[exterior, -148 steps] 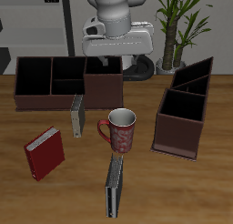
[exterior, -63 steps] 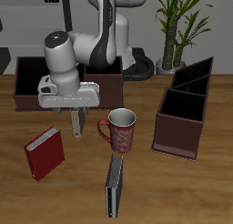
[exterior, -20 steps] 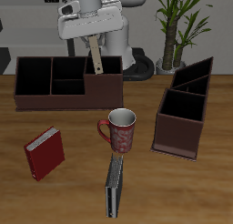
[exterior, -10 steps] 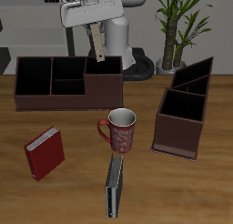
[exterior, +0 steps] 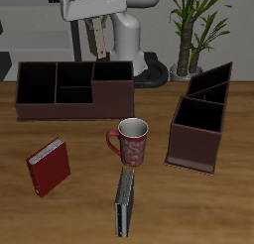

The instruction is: Place the yellow book into the back desk caddy's back compartment

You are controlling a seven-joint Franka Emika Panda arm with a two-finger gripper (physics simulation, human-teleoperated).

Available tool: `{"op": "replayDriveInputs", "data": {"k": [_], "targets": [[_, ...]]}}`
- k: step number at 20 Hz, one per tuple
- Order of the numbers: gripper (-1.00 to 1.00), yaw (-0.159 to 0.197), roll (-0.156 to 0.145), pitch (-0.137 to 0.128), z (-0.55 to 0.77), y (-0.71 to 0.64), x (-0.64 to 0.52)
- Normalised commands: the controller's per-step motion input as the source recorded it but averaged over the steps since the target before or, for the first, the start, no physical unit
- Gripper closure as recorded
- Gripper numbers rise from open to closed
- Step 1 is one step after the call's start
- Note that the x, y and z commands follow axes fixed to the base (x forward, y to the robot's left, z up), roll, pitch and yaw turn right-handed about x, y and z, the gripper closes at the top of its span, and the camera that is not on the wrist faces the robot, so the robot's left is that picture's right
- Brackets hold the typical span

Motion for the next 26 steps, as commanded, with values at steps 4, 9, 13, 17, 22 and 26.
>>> {"op": "replayDriveInputs", "data": {"k": [4, 9, 13, 17, 22, 26], "targets": [[1.00, 0.174, -0.050, -0.012, 0.09, -0.19, -0.28], [1.00, 0.109, -0.048, -0.005, 0.05, -0.22, -0.24], [1.00, 0.141, -0.050, 0.013, 0.06, -0.20, -0.33], [1.00, 0.169, -0.025, 0.013, 0.01, -0.08, -0.18], [1.00, 0.217, -0.018, -0.020, 0.04, -0.08, -0.07], [1.00, 0.168, -0.029, -0.003, 0.03, -0.15, -0.01]]}}
